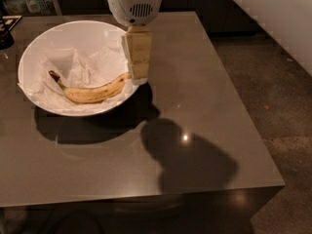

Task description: Pick banana from white bowl

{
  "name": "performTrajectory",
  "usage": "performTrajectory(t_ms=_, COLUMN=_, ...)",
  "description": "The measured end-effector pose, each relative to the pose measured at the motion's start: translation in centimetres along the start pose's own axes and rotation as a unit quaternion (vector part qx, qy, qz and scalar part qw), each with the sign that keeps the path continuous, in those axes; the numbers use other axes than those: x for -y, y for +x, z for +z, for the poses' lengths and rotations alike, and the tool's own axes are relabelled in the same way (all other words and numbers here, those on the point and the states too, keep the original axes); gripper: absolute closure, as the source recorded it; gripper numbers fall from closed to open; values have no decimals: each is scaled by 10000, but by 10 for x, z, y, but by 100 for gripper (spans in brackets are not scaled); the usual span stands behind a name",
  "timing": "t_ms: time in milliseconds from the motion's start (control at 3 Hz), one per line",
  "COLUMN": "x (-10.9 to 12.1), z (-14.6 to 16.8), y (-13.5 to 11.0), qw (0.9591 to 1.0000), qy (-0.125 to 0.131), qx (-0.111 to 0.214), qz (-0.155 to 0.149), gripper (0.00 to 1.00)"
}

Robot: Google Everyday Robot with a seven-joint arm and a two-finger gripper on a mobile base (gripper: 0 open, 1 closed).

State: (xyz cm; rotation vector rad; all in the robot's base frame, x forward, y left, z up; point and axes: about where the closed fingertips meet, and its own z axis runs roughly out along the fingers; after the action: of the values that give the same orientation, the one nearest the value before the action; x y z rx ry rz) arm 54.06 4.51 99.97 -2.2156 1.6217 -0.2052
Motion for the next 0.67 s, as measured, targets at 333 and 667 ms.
performTrajectory(t_ms=333, x=11, z=28, y=-20, qw=9991, qy=-302, qx=163, qz=-245, gripper=6)
performTrajectory(t_ms=667, x=9, z=55, y=-35, qw=9967, qy=-661, qx=322, qz=-340, gripper=20)
